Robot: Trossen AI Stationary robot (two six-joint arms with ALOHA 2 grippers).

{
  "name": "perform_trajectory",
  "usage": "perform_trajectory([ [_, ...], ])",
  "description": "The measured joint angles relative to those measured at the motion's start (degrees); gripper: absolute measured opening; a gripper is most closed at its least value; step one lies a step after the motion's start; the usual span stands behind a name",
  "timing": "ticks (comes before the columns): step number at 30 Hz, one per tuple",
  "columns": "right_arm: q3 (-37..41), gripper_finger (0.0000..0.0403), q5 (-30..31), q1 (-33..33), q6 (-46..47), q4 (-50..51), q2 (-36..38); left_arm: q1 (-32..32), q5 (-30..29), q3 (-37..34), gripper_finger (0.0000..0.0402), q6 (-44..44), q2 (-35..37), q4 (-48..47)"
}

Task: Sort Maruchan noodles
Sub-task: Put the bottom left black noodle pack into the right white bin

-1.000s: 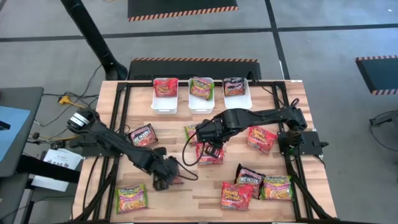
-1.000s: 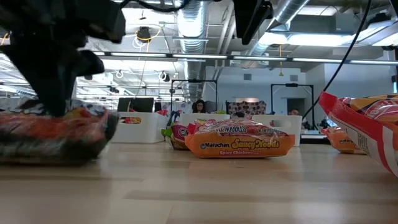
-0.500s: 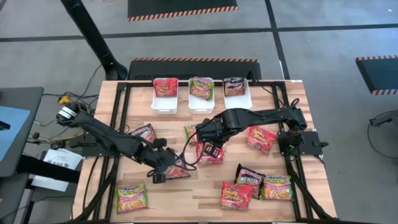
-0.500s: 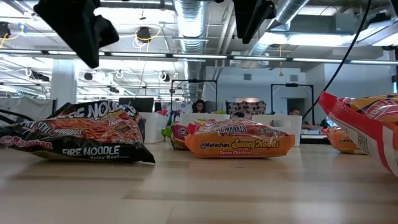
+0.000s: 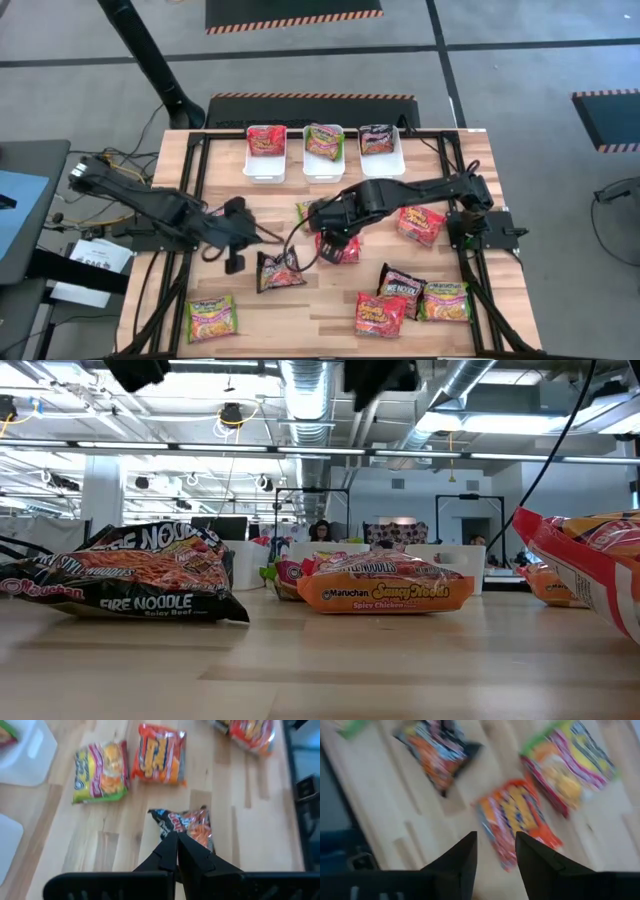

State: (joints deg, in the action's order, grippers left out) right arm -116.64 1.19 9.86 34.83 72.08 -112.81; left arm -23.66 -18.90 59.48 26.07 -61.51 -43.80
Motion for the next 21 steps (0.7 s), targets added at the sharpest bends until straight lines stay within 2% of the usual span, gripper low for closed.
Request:
perform_trajectory([
  [4,0.0,0.0191,-0.41,0.03,-1.71,-6.96,0.0,0.0,-0.06,0.0,0.0,-0.09,3.92,-0.23],
  [11,0.0,0.0252,-2.95,-0.83,-10.44,-18.2,-0.06,0.0,-0.57,0.02,0.0,-0.07,7.79,-0.44],
  [18,-0.22,0.0264,-8.51,-2.62,-22.59,-27.26,-3.5,0.0,-2.83,0.02,0.0,2.04,8.41,-0.75],
  [21,0.12,0.0265,-8.67,-2.99,-29.13,-25.93,-5.05,0.0,-2.94,0.02,0.0,3.0,8.33,-0.73],
])
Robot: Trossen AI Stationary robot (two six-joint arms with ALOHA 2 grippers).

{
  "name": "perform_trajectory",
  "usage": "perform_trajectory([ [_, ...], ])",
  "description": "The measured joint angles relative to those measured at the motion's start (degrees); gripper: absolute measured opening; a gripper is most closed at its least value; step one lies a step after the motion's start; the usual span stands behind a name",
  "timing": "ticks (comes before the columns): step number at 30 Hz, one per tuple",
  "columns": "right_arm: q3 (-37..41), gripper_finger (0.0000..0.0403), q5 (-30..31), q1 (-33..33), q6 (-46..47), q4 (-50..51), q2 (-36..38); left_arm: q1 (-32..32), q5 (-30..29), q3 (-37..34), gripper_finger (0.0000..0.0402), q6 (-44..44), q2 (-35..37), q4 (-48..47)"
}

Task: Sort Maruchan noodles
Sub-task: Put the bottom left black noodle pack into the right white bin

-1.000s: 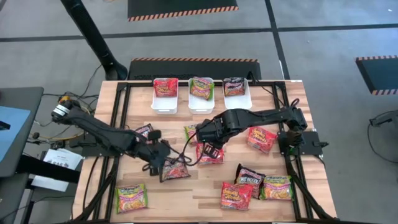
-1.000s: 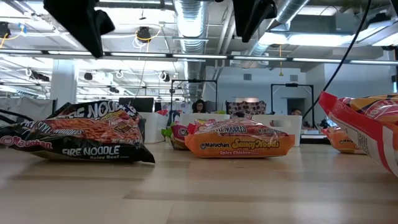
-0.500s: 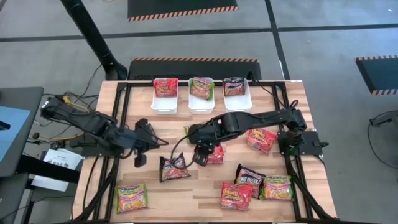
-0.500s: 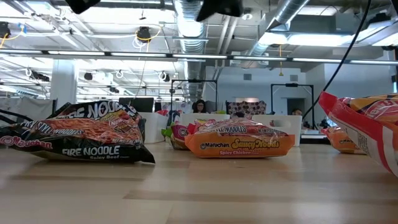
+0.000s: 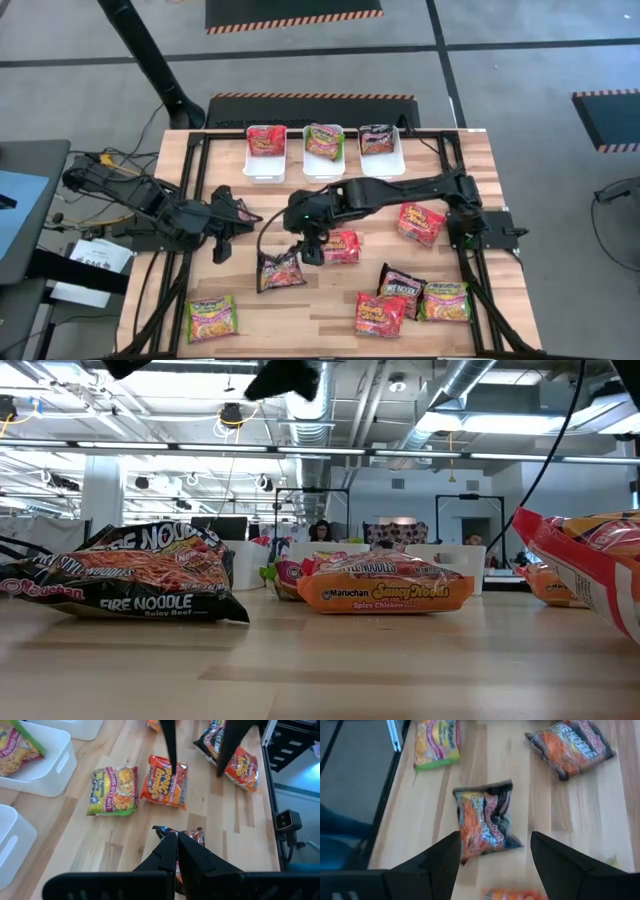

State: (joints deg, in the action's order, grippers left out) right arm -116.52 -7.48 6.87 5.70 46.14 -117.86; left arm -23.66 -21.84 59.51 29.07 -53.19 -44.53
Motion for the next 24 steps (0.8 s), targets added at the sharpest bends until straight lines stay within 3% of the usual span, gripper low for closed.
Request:
perform_trajectory([
  [7,-0.28,0.0265,-0.61,0.09,-10.13,-5.54,-5.19,0.0,-0.48,0.0,0.0,1.65,-0.06,-0.07],
  [24,-0.06,0.0265,-2.0,0.19,-13.28,-8.58,-16.12,0.0,-2.86,0.0,0.0,4.85,-0.05,-1.71],
])
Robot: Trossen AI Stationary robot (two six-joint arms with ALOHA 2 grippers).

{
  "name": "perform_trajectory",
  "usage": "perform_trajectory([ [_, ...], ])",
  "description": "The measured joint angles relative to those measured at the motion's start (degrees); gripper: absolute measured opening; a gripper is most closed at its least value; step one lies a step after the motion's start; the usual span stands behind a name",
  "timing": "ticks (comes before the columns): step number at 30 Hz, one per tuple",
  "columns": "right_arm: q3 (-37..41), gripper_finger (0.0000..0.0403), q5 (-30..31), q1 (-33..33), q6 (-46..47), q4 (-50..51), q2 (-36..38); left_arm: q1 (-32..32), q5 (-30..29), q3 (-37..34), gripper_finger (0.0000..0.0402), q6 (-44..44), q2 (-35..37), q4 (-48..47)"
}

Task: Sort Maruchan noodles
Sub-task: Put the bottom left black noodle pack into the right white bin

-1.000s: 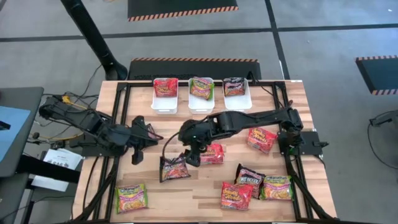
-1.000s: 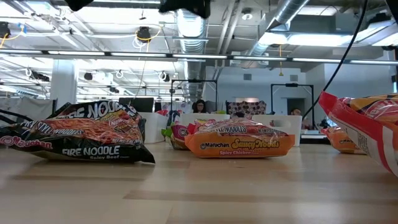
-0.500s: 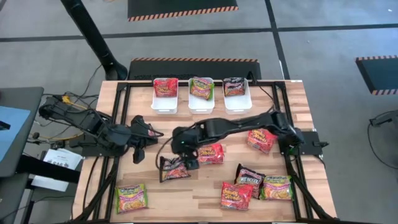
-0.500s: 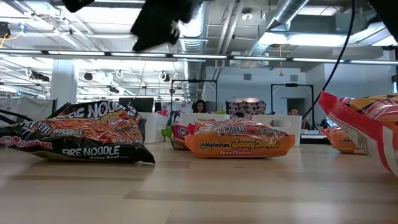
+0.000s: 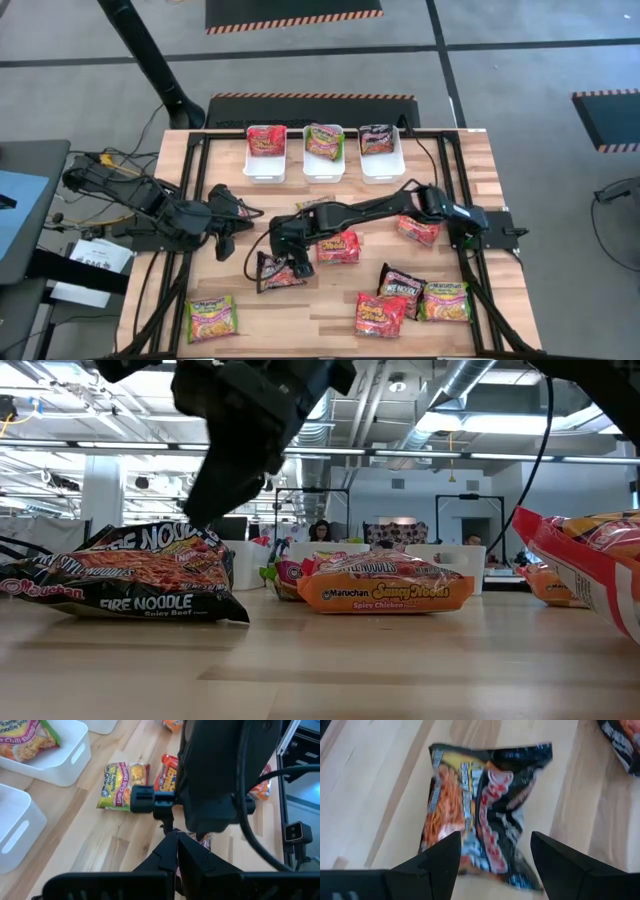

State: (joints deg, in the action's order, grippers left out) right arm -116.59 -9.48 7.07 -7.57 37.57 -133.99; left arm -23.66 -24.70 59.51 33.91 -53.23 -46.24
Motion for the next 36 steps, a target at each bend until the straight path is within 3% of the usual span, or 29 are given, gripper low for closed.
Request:
perform_trajectory([
  [9,-0.17,0.0265,0.58,0.98,0.32,-2.37,-1.64,0.0,0.01,0.0,0.0,-0.02,0.0,-0.97],
  [19,-0.27,0.0254,3.27,0.93,7.52,0.31,-5.36,0.0,0.05,0.0,0.0,-0.23,-0.02,-2.26],
  [23,-0.3,0.0199,3.08,1.15,9.59,0.55,-5.46,0.0,0.05,0.0,0.0,-0.24,0.0,-3.4],
  [31,-0.12,0.0026,2.13,1.43,13.78,0.71,-4.3,0.0,0.05,0.0,0.0,-0.24,0.0,-5.68],
  [36,0.16,0.0009,2.24,1.45,14.87,2.17,-1.91,0.0,0.07,0.0,0.0,-0.24,0.0,-5.94],
])
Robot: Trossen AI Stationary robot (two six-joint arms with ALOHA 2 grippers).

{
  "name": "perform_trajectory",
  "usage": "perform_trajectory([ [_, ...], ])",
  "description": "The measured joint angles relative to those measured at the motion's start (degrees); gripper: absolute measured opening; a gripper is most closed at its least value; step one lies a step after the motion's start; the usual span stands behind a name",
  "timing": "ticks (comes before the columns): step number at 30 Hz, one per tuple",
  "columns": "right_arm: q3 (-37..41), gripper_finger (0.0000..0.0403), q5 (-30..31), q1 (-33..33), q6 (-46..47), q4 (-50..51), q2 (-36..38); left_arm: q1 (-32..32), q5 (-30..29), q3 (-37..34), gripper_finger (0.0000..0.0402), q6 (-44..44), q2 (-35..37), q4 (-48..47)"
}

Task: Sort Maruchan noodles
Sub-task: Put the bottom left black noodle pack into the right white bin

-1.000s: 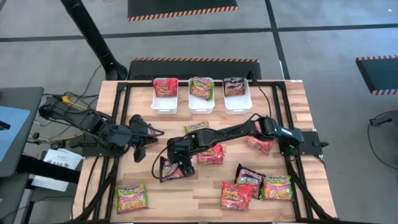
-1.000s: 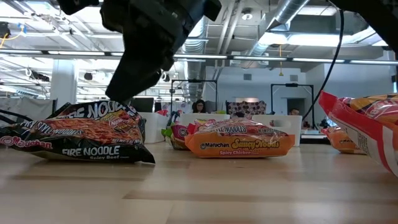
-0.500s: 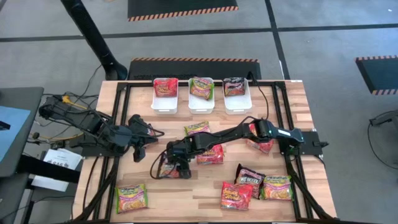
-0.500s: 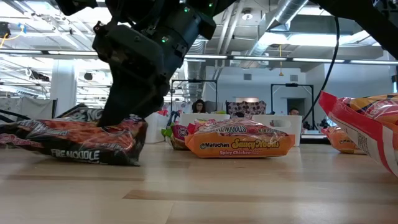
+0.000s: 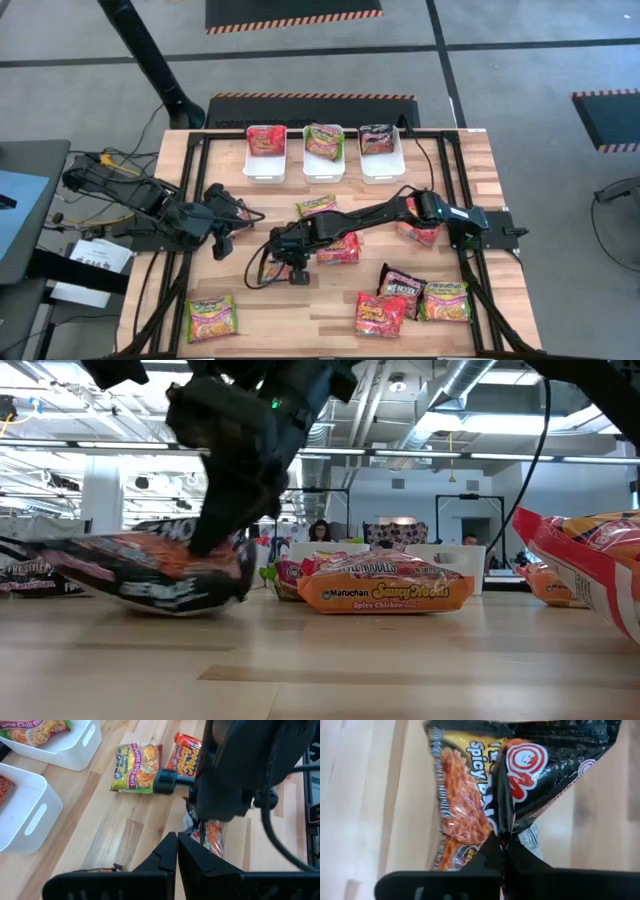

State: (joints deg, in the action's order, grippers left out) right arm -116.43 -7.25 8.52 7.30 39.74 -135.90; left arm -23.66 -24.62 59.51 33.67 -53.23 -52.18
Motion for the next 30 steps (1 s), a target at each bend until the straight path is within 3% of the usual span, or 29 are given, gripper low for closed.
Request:
perform_trajectory([
  [4,0.05,0.0005,3.34,0.19,0.42,2.73,3.99,-0.01,-0.02,0.0,0.0,0.0,-0.01,-0.01],
  [14,-0.1,0.0004,25.34,0.6,0.82,20.46,14.94,0.0,-0.24,0.0,0.0,-0.98,-0.01,0.0],
  [21,-0.12,0.0004,37.27,-2.53,-0.25,35.99,19.95,-0.01,-4.17,0.0,0.0,-0.13,-0.02,-0.02],
  [26,-0.1,0.0004,41.85,-7.24,-0.48,45.97,21.56,-0.02,-5.43,0.0,0.0,0.09,0.0,0.0],
  [30,-0.05,0.0004,42.12,-12.29,-3.74,49.41,22.34,-0.02,-6.67,0.0,0.0,0.21,0.0,0.02],
])
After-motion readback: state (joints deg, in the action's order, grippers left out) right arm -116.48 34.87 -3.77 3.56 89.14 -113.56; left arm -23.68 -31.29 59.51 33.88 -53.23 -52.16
